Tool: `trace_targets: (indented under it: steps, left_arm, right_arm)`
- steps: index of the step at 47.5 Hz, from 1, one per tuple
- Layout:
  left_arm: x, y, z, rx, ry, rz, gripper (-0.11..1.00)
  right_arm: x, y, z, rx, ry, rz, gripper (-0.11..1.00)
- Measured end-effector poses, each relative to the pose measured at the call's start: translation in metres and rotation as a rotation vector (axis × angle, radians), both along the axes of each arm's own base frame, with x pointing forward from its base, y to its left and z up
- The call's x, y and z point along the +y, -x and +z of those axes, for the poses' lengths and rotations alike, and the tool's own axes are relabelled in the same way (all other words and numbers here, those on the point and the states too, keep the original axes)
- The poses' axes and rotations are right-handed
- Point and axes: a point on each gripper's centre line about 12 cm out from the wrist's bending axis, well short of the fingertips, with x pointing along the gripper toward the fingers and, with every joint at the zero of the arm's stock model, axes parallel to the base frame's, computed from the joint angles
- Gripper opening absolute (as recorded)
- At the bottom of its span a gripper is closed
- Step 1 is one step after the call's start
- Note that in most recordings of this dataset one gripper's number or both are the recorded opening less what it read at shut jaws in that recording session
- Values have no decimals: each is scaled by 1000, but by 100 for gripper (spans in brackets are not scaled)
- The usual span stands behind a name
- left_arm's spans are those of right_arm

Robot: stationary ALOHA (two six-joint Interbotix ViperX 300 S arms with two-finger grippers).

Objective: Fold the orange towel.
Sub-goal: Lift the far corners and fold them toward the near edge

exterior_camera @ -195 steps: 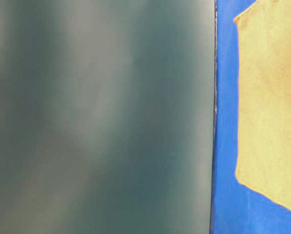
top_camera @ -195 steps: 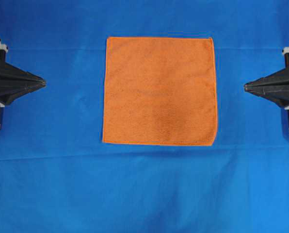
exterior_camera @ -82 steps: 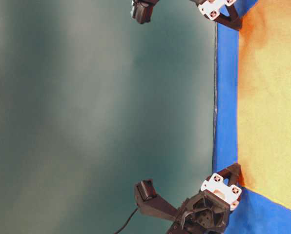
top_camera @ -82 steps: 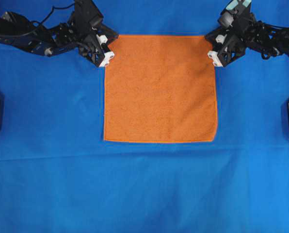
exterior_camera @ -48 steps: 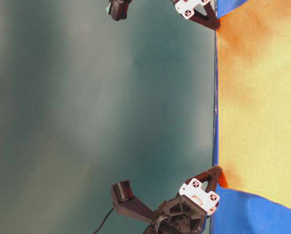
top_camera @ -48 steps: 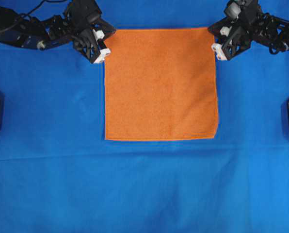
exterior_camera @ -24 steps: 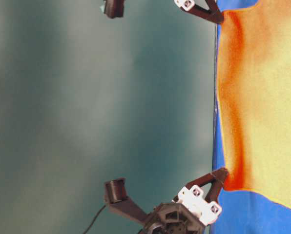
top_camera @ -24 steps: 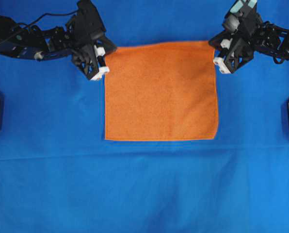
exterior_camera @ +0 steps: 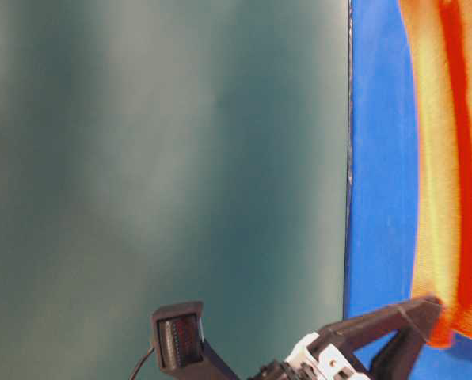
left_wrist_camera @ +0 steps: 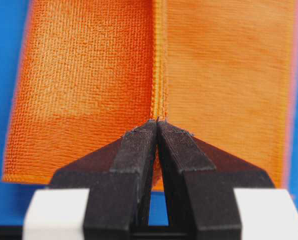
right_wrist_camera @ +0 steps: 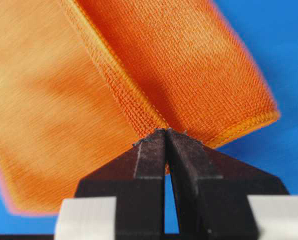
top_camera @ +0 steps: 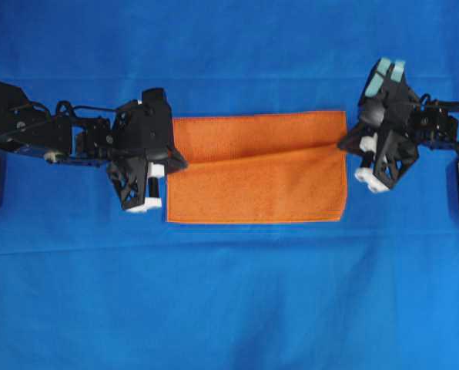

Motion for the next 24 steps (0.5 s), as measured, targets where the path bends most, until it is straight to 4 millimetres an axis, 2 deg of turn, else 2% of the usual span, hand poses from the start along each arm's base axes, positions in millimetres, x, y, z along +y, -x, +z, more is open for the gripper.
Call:
trace_targets:
  steps: [9,24]
  left_arm:
    - [-29,0,0,1,41,-41,2]
    - [-44,6,-5,44,50,-77,2]
  right_arm:
    - [34,0,-2,15,-66,58,2]
    - [57,0,-5,25,-104,104,2]
